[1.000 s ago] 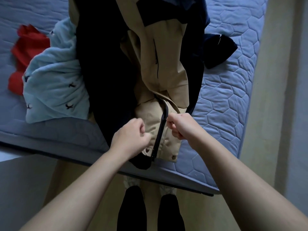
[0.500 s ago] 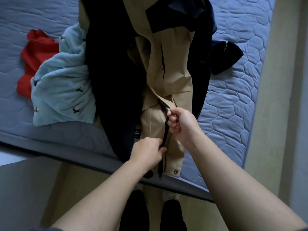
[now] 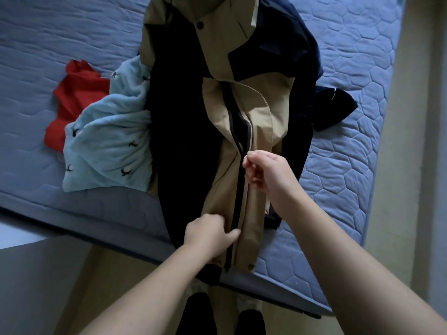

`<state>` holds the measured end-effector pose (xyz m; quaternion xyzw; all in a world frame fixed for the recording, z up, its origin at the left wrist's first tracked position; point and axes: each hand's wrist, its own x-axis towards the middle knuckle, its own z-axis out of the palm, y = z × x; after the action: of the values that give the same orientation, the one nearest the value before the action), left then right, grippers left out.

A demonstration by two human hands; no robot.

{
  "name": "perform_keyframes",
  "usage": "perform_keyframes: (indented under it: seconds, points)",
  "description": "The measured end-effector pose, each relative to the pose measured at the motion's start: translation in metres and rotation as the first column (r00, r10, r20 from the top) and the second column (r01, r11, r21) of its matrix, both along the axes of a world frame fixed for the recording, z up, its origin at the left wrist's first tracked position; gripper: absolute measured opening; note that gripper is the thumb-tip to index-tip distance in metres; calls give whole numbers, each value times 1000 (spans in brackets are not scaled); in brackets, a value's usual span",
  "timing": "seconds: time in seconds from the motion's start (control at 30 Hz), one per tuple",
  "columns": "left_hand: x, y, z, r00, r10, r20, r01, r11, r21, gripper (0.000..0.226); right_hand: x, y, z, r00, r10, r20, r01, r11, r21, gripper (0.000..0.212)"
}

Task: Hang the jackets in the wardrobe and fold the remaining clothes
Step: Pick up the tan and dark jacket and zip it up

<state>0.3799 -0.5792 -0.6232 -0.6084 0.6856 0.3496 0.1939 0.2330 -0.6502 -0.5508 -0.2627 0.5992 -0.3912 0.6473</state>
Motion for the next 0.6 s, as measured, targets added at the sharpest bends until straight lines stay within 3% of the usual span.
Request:
perform_keyframes:
  seconds: [0.13,0.2,0.4,0.6]
  points:
    - [-24,-43,27,978,174,-112,-201,930,-307,49,1,-2,5,999,25,-30,-26,999,-38,34]
    - [-33,-58,32,969,191,-155,-236,900,-366,42,2,-1,4,1000,19,-23,-20,999,-41,34]
    - [-37,-57,23,982,99,-160,-155,909,-388,26,0,-6,3,996,-91,3,91,996,-11,33]
    - [-22,-29,-4,997,20,-73,-39,961,-274,25,10,-27,5,981,-183,63,185,983,-21,38]
